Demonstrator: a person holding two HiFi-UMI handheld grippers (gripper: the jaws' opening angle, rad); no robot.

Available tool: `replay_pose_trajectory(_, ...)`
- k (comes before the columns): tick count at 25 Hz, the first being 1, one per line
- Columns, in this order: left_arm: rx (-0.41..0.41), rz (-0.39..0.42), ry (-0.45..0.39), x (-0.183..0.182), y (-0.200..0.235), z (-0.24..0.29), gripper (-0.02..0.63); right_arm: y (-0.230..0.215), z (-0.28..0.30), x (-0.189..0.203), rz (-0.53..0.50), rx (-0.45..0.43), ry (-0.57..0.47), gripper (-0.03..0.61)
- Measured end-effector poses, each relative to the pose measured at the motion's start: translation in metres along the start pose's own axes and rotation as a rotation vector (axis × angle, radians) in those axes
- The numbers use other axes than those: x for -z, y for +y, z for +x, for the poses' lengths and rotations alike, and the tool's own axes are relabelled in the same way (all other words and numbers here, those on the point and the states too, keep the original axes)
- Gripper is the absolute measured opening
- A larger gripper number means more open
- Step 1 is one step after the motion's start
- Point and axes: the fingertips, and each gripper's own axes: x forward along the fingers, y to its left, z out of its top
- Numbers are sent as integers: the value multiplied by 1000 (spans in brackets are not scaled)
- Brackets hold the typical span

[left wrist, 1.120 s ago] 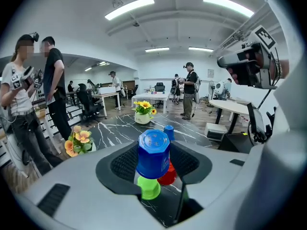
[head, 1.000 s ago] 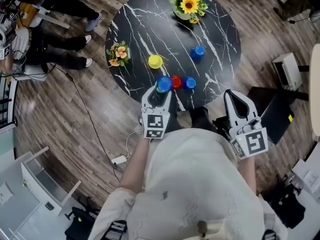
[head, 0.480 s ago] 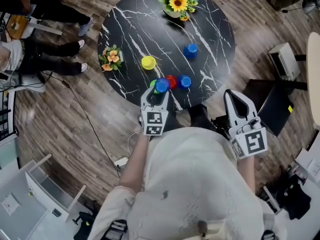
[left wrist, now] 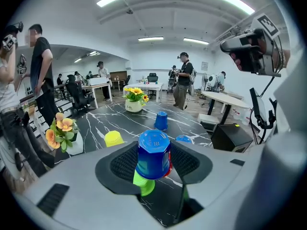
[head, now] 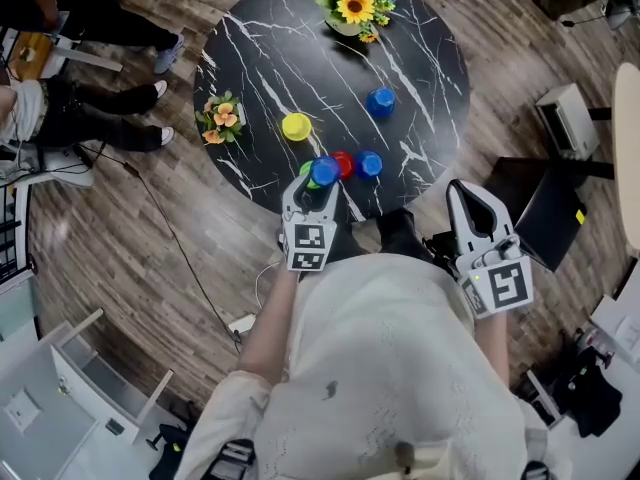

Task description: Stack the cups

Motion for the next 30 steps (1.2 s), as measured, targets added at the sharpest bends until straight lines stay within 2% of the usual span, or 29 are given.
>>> replay_pose_trajectory(4,20,-17,-1,3,0,0,260,0,4,-2,-4,-3,-3,9)
replay_pose_trajectory(10,21,-25,-18,1,4,-10,275,-3,9,-3,-10,-12,1,9)
replay_pose_trajectory(20,-18,-96,-127,-32,18,-52,272,-2,33,-13,-32,-79,-12,10)
replay_pose_trajectory(22,-41,-119,-169,-43,22,-64,237,-1,38,-16,-36,-96,-16,10)
replay_pose_trajectory(25,-95,-133,-237,-65,31,-83,152,-2,45,-22,-46,-120,-25,9)
replay_pose_trajectory(28,-163,-149,-300,-91,40,-98,31,-5,51,-28,-66,-136,-31,10)
replay_pose_trajectory(30,-198,-153,-328,-107,44,-104,23,-9,54,-31,-77,-143,-35,10)
